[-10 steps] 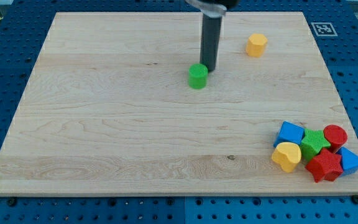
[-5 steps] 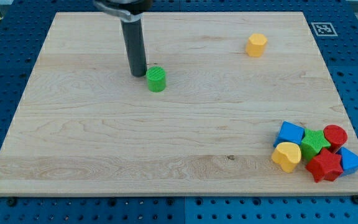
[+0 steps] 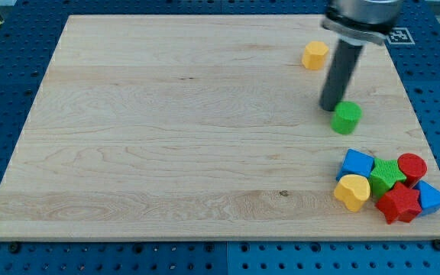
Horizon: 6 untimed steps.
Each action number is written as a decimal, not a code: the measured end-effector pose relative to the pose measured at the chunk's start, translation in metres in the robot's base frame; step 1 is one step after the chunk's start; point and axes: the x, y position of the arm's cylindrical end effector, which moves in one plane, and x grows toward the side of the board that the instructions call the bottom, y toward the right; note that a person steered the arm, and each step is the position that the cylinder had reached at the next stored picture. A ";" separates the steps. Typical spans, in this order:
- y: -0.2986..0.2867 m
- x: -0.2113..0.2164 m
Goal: Move the green circle above the green star
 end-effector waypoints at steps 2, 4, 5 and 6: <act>0.021 0.013; 0.000 0.016; -0.027 0.016; 0.005 0.026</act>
